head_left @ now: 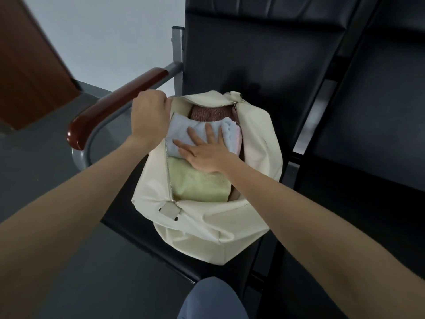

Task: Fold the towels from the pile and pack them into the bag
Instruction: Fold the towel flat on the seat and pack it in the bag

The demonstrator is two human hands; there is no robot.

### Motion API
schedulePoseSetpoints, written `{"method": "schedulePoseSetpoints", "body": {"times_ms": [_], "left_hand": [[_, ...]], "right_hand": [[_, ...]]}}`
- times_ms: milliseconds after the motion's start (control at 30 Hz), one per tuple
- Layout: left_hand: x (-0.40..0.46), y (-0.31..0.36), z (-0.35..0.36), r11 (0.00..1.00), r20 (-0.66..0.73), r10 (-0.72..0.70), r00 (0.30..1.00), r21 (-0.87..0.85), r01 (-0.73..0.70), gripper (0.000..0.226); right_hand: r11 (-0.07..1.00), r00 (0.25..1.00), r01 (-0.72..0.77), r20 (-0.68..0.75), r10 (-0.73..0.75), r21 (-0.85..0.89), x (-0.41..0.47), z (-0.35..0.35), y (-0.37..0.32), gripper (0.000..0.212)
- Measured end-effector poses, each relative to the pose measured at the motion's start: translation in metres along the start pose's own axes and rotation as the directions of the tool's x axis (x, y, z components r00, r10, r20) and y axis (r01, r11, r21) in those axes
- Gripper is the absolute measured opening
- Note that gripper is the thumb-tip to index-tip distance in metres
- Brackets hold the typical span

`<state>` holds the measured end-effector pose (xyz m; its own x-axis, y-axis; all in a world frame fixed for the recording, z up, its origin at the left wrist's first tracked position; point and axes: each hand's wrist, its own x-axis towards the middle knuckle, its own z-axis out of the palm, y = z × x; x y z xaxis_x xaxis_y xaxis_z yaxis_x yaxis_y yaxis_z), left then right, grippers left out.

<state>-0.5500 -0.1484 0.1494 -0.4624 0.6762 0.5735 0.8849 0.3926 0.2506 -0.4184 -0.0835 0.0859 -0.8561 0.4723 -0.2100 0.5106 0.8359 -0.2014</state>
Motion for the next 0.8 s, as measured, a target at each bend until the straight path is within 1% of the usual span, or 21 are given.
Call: {"method": "schedulePoseSetpoints", "body": {"times_ms": [167, 267, 367, 467, 533, 600, 667, 800], "left_hand": [[-0.009, -0.002, -0.004, 0.992, 0.094, 0.017, 0.995, -0.129, -0.005, 0.042], [-0.012, 0.001, -0.01, 0.982, 0.186, -0.033, 0.982, -0.178, 0.067, 0.038], [-0.022, 0.01, -0.019, 0.979, 0.26, -0.088, 0.962, -0.156, 0.132, 0.033], [-0.032, 0.024, -0.028, 0.986, 0.318, -0.036, 0.947, -0.142, 0.085, 0.025], [-0.036, 0.041, -0.036, 0.987, 0.358, -0.002, 0.934, -0.147, 0.059, 0.033], [-0.041, 0.066, -0.043, 0.991, 0.376, 0.005, 0.927, -0.127, 0.046, 0.041], [-0.046, 0.096, -0.048, 0.994, 0.389, 0.029, 0.921, -0.113, 0.017, 0.045], [-0.067, 0.175, -0.046, 0.973, 0.464, 0.109, 0.879, -0.231, 0.001, 0.044]], "right_hand": [[1.0, 0.999, -0.018, 0.04, 0.018, -0.014, 0.004, -0.004, -0.005, 0.047], [0.996, 0.998, -0.003, 0.065, 0.009, -0.088, -0.008, -0.011, -0.004, 0.047], [0.993, 0.997, 0.041, 0.073, -0.033, -0.111, -0.025, -0.023, 0.0, 0.048], [0.989, 0.997, 0.075, -0.019, -0.078, -0.126, -0.059, -0.035, 0.015, 0.049], [0.992, 0.991, 0.065, -0.105, -0.077, -0.108, -0.091, -0.043, 0.034, 0.051], [0.995, 0.987, 0.02, -0.157, -0.035, -0.097, -0.129, -0.05, 0.061, 0.053], [0.993, 0.984, -0.065, -0.173, 0.047, -0.099, -0.168, -0.058, 0.095, 0.055], [0.962, 0.952, -0.26, -0.19, 0.241, -0.082, -0.267, -0.061, 0.169, 0.063]]}}
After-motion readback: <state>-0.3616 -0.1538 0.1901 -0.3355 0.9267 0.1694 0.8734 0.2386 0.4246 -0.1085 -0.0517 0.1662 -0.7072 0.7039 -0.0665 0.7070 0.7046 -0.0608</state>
